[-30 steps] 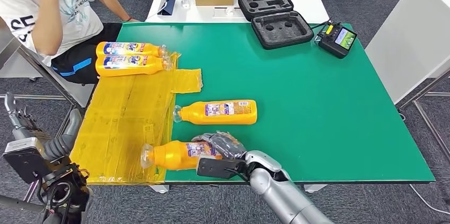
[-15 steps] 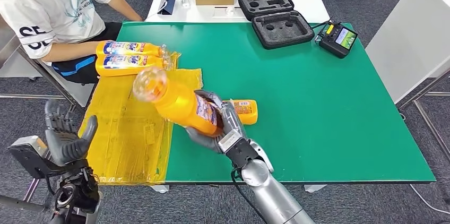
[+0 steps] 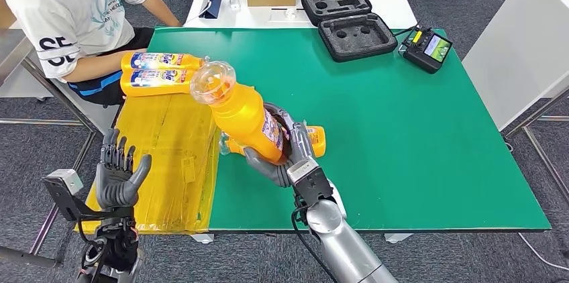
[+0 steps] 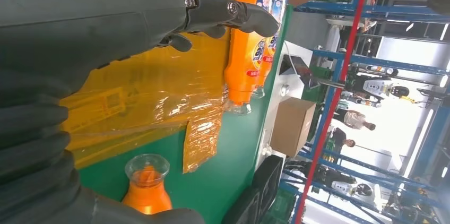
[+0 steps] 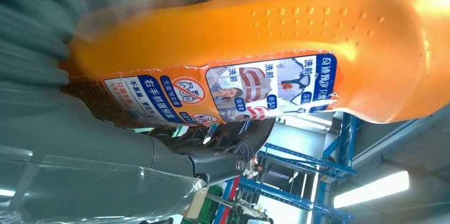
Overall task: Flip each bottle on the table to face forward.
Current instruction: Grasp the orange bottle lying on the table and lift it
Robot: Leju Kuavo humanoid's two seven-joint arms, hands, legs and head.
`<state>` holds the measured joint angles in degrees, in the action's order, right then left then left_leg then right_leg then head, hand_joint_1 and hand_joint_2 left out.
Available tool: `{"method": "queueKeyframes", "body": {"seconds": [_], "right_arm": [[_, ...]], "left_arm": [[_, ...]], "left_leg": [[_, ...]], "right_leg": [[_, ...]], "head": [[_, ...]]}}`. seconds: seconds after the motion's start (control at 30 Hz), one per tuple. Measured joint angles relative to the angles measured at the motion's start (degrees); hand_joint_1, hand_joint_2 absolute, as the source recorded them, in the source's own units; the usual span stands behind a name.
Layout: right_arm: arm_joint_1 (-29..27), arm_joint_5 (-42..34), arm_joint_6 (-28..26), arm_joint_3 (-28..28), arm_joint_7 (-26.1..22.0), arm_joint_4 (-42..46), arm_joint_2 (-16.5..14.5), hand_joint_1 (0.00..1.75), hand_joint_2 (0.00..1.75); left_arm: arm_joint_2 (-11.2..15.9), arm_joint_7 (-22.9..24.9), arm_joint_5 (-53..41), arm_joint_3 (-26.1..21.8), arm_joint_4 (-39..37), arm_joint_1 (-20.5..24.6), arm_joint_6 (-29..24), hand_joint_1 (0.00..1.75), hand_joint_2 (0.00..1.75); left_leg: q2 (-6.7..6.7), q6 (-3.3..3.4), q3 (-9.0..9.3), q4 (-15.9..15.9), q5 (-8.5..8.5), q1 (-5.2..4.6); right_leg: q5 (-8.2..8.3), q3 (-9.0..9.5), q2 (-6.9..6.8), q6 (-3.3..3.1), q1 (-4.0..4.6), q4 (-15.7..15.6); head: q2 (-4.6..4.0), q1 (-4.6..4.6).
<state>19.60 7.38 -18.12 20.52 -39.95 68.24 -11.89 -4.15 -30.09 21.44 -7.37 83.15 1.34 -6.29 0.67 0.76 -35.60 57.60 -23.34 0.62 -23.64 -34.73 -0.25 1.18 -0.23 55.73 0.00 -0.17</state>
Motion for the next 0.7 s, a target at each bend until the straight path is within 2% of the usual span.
{"method": "queueKeyframes", "body": {"seconds": [0.13,0.3,0.5,0.7], "right_arm": [[0.02,-0.59,0.02,-0.03,0.00,-0.67,0.01,1.75,1.75],[0.05,-1.65,0.75,-0.65,0.00,-3.42,0.15,1.75,1.75],[0.17,-1.40,2.05,-0.90,0.00,-6.76,0.19,1.75,1.75],[0.87,-0.94,3.04,-0.90,0.00,-10.54,-0.02,1.75,1.75]], "left_arm": [[0.14,0.61,-0.31,1.53,-0.01,-0.01,2.97,0.00,1.75],[0.86,0.62,-6.05,7.35,1.53,-0.15,9.94,0.00,1.75],[1.57,0.15,-11.64,13.87,4.75,-0.65,12.28,0.00,1.75],[2.14,0.03,-14.43,18.13,7.27,-1.07,12.33,0.00,1.75]], "left_leg": [[0.00,0.00,0.00,0.00,0.00,0.00],[-0.12,0.01,-0.05,0.00,0.01,-0.04],[-0.16,0.02,-0.07,0.01,0.00,-0.05],[-0.15,0.01,-0.08,0.00,0.00,-0.02]], "right_leg": [[0.00,0.00,0.00,0.00,0.00,0.00],[0.00,0.01,-0.09,0.01,-0.01,0.00],[0.01,0.01,-0.11,0.01,-0.03,0.00],[0.00,0.00,-0.11,0.01,-0.01,0.00]], "head": [[0.00,0.00],[0.00,0.02],[0.00,0.00],[0.00,0.00]]}}
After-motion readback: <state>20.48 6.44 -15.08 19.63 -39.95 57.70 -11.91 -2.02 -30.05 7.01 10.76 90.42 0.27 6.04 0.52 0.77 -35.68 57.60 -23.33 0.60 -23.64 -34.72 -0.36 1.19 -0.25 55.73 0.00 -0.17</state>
